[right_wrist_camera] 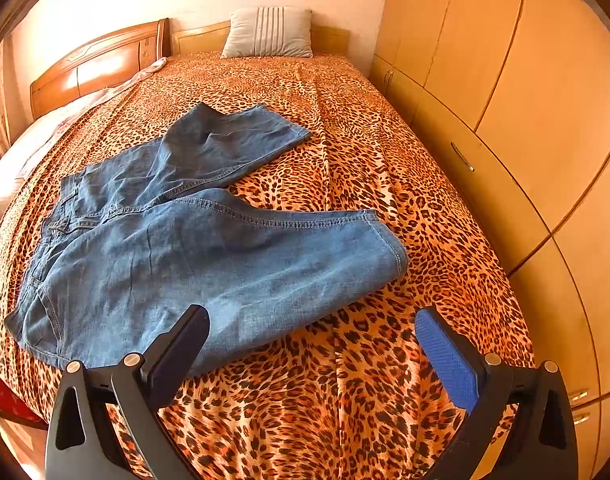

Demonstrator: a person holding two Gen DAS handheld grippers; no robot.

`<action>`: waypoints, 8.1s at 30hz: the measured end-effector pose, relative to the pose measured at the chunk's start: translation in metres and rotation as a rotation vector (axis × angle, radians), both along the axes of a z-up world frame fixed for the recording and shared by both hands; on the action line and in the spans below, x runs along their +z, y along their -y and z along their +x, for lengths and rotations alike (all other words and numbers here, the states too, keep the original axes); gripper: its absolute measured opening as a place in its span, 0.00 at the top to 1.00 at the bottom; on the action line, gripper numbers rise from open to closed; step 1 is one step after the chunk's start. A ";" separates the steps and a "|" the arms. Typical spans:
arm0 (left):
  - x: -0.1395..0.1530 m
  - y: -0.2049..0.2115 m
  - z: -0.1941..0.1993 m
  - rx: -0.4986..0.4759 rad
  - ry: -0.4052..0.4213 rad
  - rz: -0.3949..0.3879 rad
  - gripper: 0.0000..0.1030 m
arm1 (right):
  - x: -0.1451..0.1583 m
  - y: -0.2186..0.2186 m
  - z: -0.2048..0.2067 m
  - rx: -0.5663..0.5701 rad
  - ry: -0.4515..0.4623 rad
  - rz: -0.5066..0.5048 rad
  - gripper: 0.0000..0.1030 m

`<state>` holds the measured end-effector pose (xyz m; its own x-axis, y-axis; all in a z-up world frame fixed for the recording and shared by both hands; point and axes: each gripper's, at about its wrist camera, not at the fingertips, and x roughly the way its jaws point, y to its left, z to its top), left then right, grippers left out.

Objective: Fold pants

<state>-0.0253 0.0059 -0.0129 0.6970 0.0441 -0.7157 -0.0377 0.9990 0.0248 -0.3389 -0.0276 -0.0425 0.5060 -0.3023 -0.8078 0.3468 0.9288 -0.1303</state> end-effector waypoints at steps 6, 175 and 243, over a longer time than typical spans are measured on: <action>0.000 0.000 0.000 -0.011 0.000 -0.003 0.02 | -0.001 0.000 0.001 0.003 -0.003 -0.001 0.00; -0.180 -0.074 0.414 0.353 -0.694 -0.469 0.49 | -0.104 0.237 0.397 -0.175 -0.108 0.558 0.38; -0.008 0.030 0.336 0.086 -0.261 -0.093 0.99 | 0.018 0.159 0.282 0.047 0.082 0.409 0.84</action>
<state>0.3109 -0.0239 -0.0209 0.4856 0.0210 -0.8739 -0.1270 0.9908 -0.0467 -0.0573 -0.1869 -0.0245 0.5790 0.0604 -0.8131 0.2964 0.9134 0.2790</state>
